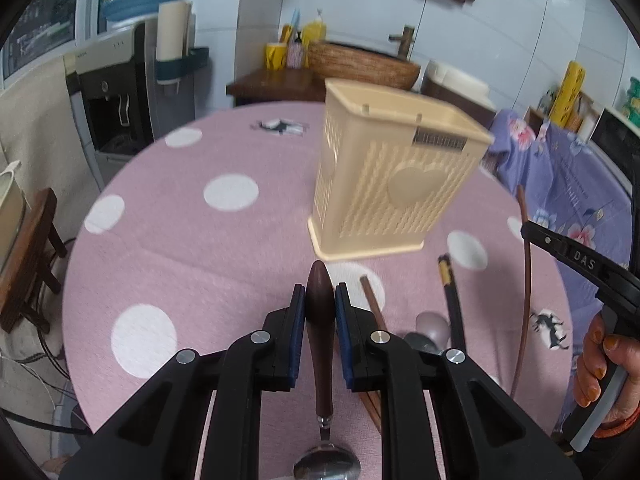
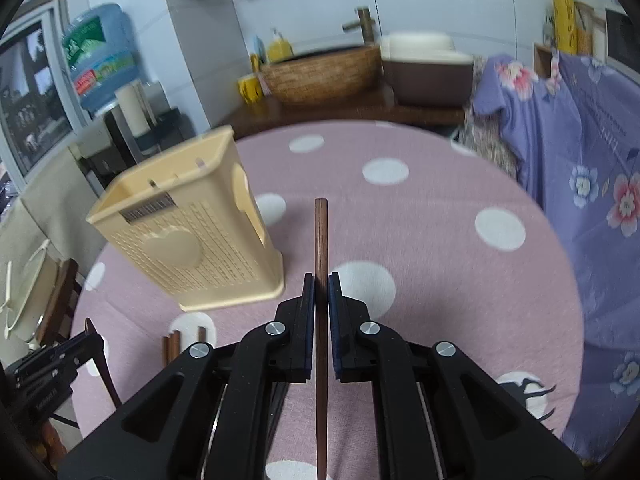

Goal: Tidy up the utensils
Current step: 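Lift the spoon and chopstick over the cream holder with both tools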

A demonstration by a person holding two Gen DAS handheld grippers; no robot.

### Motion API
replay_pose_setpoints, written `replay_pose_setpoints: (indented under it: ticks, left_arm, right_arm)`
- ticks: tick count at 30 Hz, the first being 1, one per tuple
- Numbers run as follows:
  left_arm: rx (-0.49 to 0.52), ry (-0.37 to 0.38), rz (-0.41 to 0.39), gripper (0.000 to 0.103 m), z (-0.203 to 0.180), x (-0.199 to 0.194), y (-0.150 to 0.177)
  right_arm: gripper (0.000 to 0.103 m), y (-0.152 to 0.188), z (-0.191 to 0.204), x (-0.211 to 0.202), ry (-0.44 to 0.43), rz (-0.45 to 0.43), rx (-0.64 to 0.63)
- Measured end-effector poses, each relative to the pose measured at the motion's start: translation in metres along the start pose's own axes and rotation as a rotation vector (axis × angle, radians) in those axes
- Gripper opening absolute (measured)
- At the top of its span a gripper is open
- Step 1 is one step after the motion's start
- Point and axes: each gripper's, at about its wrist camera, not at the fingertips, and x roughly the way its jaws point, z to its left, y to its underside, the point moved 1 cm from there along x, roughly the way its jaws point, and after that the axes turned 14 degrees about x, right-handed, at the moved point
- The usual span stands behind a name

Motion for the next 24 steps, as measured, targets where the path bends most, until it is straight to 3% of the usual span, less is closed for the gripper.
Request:
replay_pose_setpoints:
  ticks: [7,24]
  left_arm:
    - [0.01,-0.06,-0.122,0.016,0.014,-0.039,-0.009]
    - [-0.015,-0.072,-0.176,0.016,0.027,-0.054,-0.012]
  right_arm:
    - [0.007,-0.015,0.004,-0.061,-0.055,-0.121,-0.077]
    - [0.007,-0.017,0.0,-0.085,-0.092,-0.149,-0.087]
